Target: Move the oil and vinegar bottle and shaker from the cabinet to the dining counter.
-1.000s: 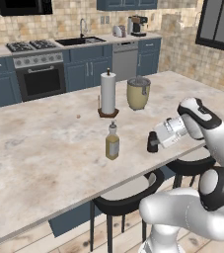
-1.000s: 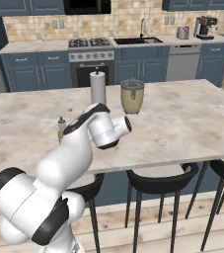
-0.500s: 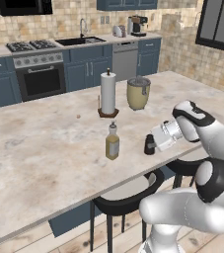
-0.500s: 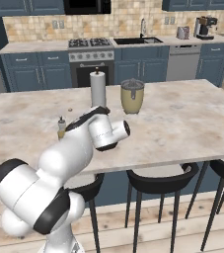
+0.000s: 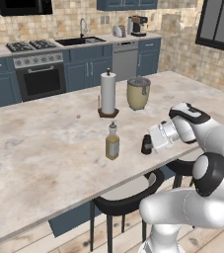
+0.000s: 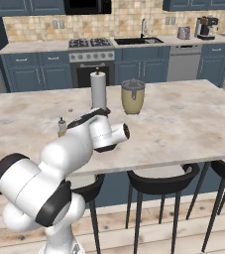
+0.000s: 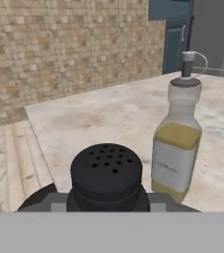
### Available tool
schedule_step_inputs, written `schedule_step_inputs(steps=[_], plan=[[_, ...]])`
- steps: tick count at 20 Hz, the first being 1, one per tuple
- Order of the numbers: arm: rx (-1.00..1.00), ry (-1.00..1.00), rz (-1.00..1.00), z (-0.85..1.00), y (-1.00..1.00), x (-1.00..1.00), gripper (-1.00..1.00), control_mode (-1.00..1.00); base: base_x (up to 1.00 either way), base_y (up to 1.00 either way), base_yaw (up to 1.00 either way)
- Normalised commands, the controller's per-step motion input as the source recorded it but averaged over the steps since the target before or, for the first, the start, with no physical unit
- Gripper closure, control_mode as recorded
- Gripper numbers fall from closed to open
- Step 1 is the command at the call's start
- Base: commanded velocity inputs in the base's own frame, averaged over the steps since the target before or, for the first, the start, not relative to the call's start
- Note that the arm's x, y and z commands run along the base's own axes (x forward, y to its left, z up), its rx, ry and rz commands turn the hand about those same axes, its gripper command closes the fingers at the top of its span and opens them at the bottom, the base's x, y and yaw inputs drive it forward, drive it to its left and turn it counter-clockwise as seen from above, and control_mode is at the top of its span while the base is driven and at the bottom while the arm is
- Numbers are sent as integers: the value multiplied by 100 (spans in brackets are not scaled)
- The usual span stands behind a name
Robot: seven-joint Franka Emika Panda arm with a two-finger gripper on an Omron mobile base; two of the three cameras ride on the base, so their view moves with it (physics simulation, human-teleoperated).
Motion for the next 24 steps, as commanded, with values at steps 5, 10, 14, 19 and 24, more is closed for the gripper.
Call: schedule_step_inputs(steps=[5, 10, 14, 19, 24], plan=[[0, -4, 0, -9, 8, 12, 100, -100, 0, 0, 0], [1, -1, 0, -13, 15, 17, 100, -100, 0, 0, 0], [2, 0, 0, -10, 7, 17, 100, -100, 0, 0, 0], [0, -1, 0, -17, 5, 22, 100, -100, 0, 0, 0], [0, -2, 0, -17, 0, 13, 100, -100, 0, 0, 0]])
